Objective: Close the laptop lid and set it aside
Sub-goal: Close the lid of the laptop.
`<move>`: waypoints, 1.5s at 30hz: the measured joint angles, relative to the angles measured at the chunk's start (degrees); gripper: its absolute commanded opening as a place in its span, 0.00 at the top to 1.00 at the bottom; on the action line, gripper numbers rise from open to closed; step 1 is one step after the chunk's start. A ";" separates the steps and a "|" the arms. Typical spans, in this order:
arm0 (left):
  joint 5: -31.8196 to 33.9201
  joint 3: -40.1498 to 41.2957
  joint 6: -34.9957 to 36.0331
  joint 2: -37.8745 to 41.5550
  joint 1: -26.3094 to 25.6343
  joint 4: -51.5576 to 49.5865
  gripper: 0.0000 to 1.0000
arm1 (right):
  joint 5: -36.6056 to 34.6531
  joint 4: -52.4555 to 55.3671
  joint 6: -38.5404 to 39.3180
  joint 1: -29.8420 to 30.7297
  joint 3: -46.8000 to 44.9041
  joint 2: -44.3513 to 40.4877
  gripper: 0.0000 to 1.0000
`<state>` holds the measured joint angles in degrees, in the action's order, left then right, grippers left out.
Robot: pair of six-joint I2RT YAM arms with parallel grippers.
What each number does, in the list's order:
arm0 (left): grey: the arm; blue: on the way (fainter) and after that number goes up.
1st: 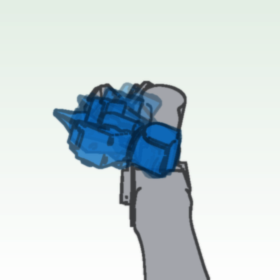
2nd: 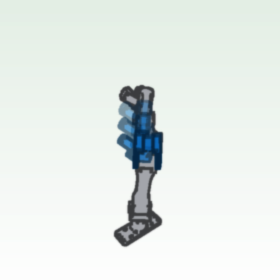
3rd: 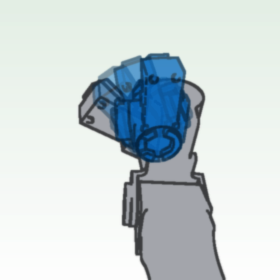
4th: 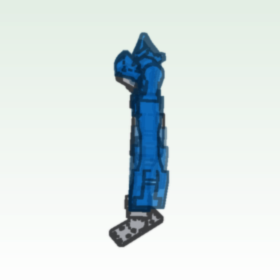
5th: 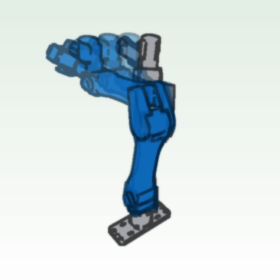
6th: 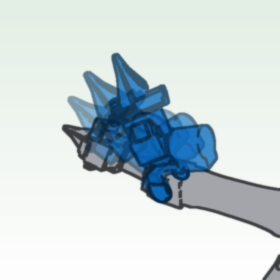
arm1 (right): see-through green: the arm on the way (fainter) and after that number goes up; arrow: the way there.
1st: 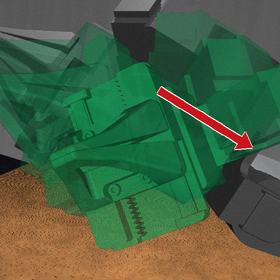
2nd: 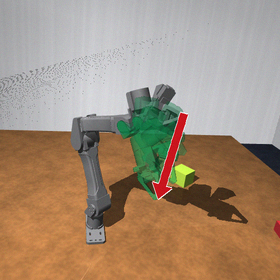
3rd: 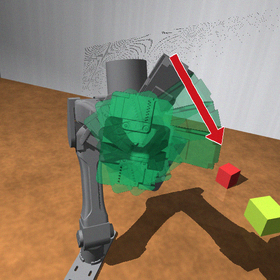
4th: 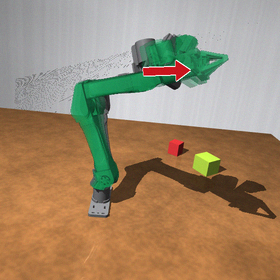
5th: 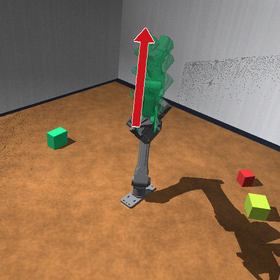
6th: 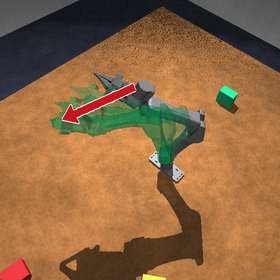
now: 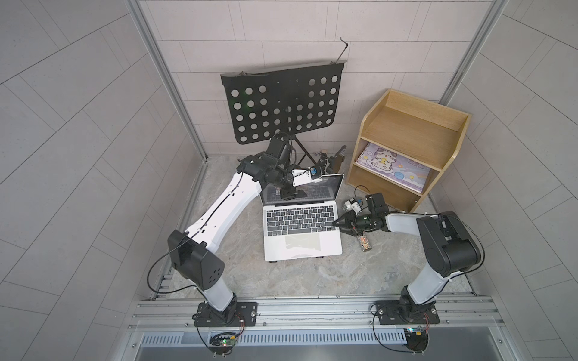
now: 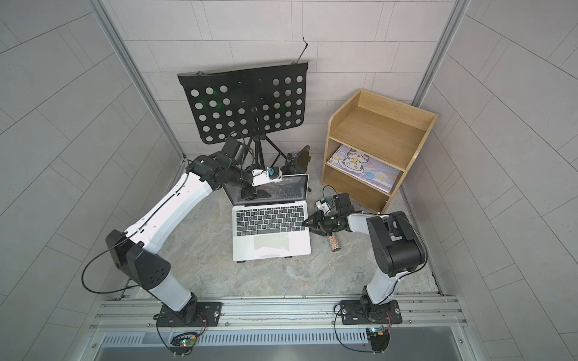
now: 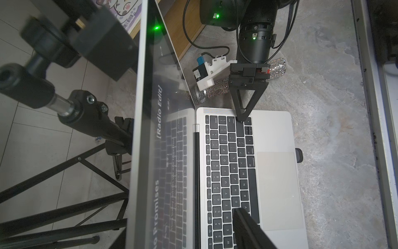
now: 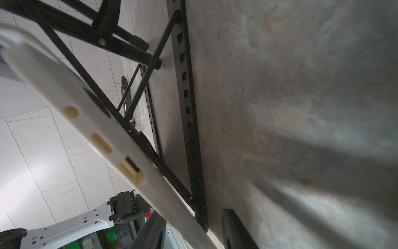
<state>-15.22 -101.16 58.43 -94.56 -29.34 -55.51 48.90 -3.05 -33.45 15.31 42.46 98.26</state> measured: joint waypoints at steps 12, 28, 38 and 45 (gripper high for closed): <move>1.20 6.75 -1.86 6.14 -3.43 -0.87 0.38 | -0.07 0.42 -0.02 0.00 0.42 0.07 0.56; -1.25 15.98 -6.10 10.91 -4.15 -0.37 0.39 | -0.15 0.35 -0.48 0.00 0.68 0.39 0.56; -3.48 21.51 -9.22 12.72 -4.94 -0.17 0.39 | 0.15 0.79 -1.14 -0.17 0.66 0.48 0.55; -4.90 26.03 -11.28 14.86 -5.25 1.09 0.39 | 0.00 0.83 -1.09 -0.17 0.66 0.48 0.52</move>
<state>-20.12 -75.13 47.16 -79.70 -34.59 -54.41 48.90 -2.22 -34.54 15.14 43.11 98.74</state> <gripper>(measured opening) 0.612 0.464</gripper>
